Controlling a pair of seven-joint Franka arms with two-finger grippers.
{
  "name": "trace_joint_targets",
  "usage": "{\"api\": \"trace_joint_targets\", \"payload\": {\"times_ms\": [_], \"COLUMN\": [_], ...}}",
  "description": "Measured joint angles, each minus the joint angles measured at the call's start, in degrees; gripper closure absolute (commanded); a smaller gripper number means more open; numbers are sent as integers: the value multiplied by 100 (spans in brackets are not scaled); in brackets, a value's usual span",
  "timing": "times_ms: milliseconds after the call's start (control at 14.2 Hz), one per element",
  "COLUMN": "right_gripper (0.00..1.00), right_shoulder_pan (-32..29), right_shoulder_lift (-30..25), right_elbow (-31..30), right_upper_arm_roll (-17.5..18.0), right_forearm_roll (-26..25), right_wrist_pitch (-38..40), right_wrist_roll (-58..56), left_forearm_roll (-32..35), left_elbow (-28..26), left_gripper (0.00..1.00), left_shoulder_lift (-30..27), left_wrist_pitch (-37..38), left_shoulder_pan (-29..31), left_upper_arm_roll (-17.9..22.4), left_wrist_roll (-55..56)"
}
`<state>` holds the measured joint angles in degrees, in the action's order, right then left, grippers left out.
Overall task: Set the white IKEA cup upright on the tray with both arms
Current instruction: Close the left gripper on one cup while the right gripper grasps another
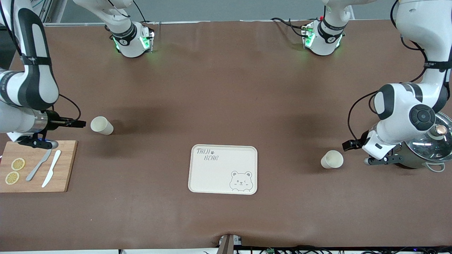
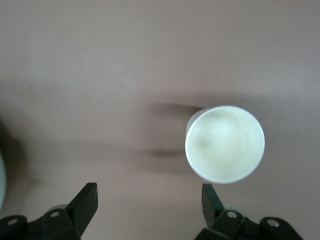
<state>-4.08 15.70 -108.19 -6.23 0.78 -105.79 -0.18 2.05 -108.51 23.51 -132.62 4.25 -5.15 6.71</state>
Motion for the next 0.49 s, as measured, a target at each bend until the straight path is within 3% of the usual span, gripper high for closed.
{"api": "trace_joint_targets", "payload": {"times_ms": [141, 493], "right_gripper": [0, 31], "right_shoulder_pan": [-16, -50], "right_shoulder_lift": [-83, -206], "right_elbow": [-467, -1496], "right_upper_arm_roll": [-6, -8], "right_forearm_roll": [0, 0], "right_wrist_pitch": [-418, -1686], "right_wrist_roll": [0, 0], "left_forearm_roll": [-17, -125], "left_elbow": [38, 217], "left_gripper": [10, 21], "left_shoulder_lift": [119, 296], "left_wrist_pitch": [-109, -136], "left_shoulder_pan": [-2, -88], "left_upper_arm_roll": [-5, -52], "left_wrist_roll": [0, 0]}}
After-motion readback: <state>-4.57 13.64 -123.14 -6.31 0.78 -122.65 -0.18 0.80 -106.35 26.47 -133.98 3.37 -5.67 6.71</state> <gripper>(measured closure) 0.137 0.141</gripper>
